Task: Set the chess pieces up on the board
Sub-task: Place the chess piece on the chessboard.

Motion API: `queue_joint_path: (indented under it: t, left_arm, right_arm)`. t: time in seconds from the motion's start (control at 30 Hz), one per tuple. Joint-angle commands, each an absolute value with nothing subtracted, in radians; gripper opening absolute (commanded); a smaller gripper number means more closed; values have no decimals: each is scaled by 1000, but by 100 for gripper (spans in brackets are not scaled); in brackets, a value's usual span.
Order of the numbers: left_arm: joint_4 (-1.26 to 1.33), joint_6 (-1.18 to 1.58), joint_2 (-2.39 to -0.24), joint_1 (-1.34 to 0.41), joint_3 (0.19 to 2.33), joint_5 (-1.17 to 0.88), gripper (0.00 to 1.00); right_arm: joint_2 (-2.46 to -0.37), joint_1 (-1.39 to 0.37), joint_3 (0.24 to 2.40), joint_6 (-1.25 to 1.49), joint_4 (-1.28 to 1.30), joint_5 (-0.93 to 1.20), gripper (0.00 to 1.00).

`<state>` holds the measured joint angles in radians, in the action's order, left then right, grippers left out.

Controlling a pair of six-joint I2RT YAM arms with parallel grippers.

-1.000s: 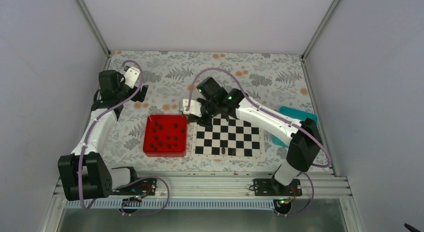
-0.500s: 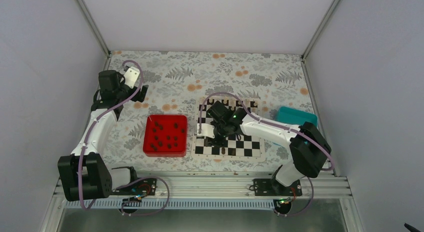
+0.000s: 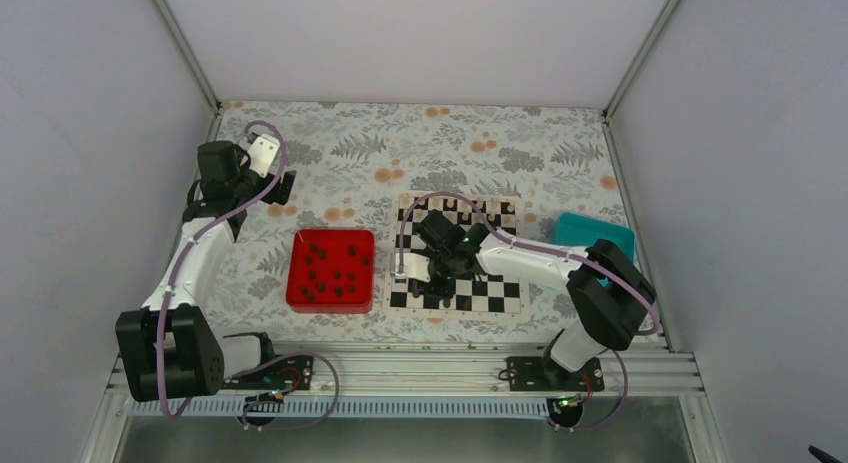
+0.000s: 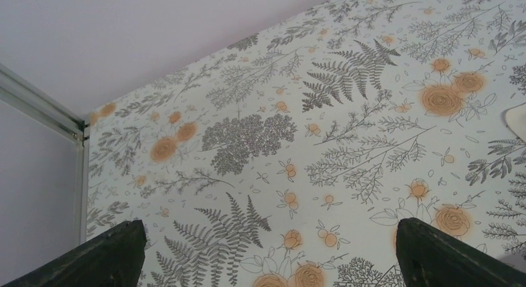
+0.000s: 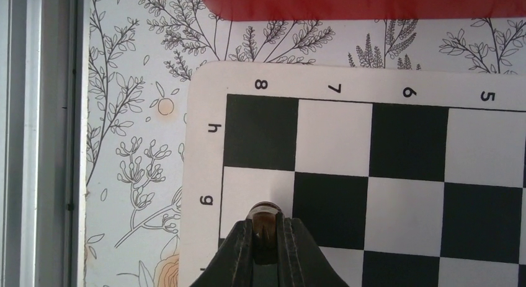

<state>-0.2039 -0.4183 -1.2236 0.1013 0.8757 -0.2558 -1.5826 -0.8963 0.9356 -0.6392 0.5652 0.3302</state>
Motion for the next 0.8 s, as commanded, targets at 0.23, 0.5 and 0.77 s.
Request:
queue_joint_path:
  t: [0.23, 0.5, 0.77]
  left_arm:
    - [-196, -414, -1211, 106, 860, -251, 100]
    - [-196, -414, -1212, 106, 858, -250, 100]
    - [-194, -416, -1212, 106, 855, -250, 100]
  right_arm:
    - [-1628, -907, 955, -674, 563, 377, 7]
    - [-1646, -913, 969, -684, 566, 399, 7]
    - [-1657, -917, 980, -690, 558, 393, 8]
